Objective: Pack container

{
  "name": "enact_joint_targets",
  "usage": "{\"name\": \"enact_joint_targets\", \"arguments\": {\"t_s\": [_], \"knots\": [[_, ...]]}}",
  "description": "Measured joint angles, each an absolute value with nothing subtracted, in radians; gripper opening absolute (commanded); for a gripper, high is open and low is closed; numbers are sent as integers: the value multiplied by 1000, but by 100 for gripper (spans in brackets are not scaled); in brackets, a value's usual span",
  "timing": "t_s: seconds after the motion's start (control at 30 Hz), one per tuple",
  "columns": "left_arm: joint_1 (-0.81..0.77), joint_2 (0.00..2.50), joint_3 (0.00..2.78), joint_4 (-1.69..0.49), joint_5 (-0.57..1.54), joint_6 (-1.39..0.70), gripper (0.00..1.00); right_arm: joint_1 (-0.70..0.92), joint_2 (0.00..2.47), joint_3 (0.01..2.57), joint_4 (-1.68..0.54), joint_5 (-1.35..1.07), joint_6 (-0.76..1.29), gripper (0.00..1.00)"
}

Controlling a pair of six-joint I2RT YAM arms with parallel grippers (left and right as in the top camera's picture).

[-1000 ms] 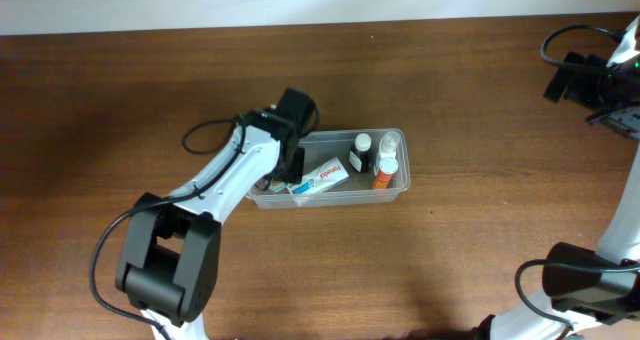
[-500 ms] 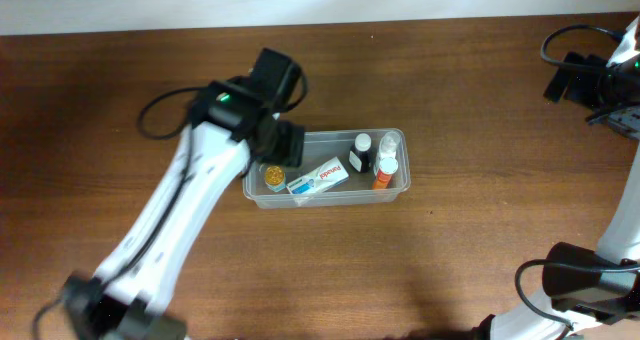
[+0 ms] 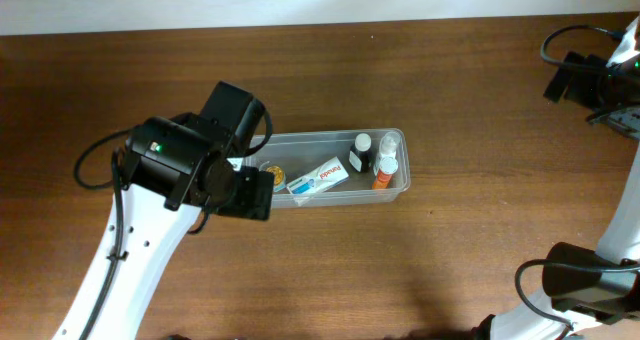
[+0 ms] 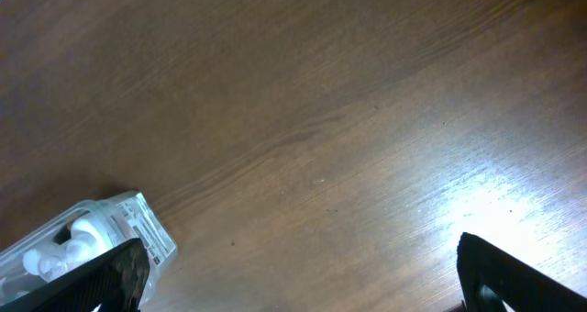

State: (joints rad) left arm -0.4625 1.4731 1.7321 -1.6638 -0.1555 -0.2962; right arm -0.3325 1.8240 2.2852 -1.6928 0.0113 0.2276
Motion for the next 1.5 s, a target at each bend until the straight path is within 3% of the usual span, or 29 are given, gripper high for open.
{"name": "enact_joint_targets", "arguments": {"t_s": [0.13,0.43,0.87,1.5], "knots": [[-463,1471,1732,-1598,-179,-295,100,-332,1824,2285,-1692,11,228,98],[-440,1347,1622,-1191,-192,-251,99,-332,1824,2285,-1692,11,228,98],[-181,905,1012,-593,-111,-243,99,-332,1824,2285,-1693,12,228,98],[-127,304,218,87,20,-243,99,-332,1824,2285,-1692,11,228,98]]}}
